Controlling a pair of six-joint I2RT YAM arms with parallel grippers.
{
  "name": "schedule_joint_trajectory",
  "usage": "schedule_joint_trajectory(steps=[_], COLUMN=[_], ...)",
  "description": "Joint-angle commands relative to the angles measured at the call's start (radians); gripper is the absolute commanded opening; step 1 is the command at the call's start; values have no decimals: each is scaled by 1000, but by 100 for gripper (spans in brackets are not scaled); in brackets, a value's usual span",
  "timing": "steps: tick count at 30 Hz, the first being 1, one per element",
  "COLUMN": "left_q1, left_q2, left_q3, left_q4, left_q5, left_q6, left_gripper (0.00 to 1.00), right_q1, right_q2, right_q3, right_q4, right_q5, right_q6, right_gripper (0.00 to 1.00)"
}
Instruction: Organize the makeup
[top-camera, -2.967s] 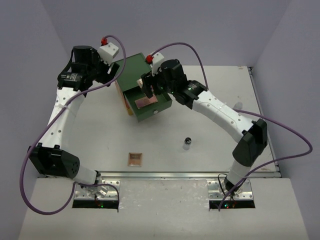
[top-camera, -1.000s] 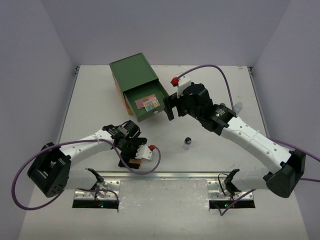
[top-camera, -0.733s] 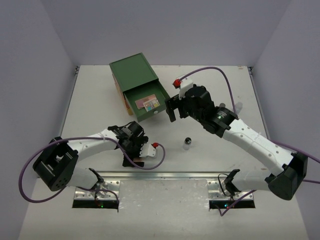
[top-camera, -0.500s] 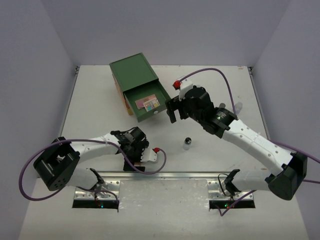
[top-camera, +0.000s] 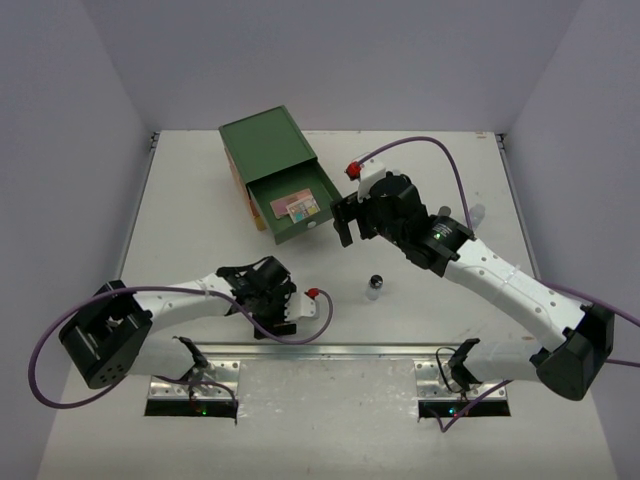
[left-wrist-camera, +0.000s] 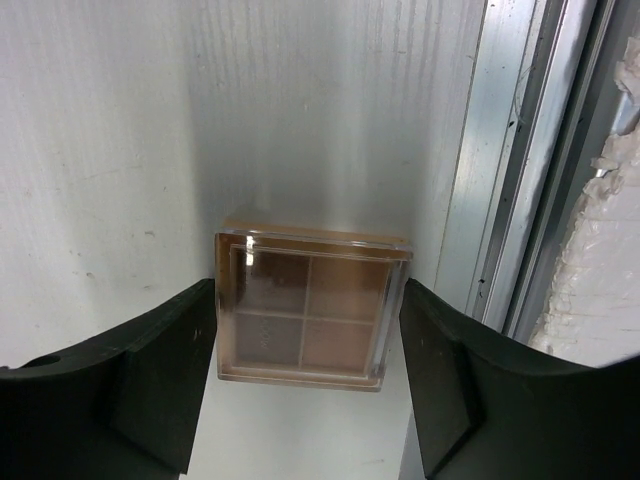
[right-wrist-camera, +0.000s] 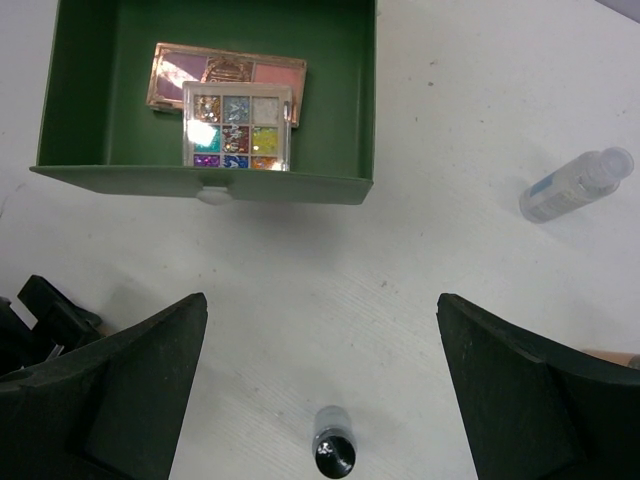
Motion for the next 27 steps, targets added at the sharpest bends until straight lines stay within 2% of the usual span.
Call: schedule_joint_trajectory(steps=[1, 4, 6, 9, 12, 14, 17, 21, 23, 24, 26, 27], left_q1=[-5, -5, -5, -5, -5, -6, -12, -16, -14, -14, -9, -1], left_q2=[14, 3, -20, -52, -94, -113, -118, -101, -80, -63, 10, 39], left_q3=[-53, -24, 18, 78, 246, 358, 540, 770, 863, 919, 1019, 1049], left_q4=[11, -47, -103, -161, -273, -338, -408, -420, -390, -370, -327, -327], left_q5=[-56, -21, -5, 2, 64, 144, 281, 377, 351, 293, 73, 8], left_q6=[28, 47, 54, 67, 99, 97, 45, -53, -146, -180, -213, -210], left_gripper=[28, 8, 0, 0, 0, 0, 0, 0, 0, 0, 0, 0], right_q1=[0, 0, 0, 0, 0, -2, -19, -58, -63, -64, -67, -67], right_q2=[-10, -9, -7, -8, -8, -14, -37, -77, -87, -90, -96, -97], right_q3=[9, 11, 11, 12, 18, 17, 5, -7, -5, -4, 1, 1], right_q4=[29, 29, 29, 28, 29, 29, 29, 29, 28, 29, 29, 29], right_q5=[28, 28, 28, 29, 60, 140, 222, 279, 295, 303, 314, 316], right_q6=[1, 1, 1, 6, 28, 53, 99, 138, 132, 124, 112, 109], right_gripper=[96, 97, 97, 97, 97, 98, 98, 98, 98, 98, 98, 98])
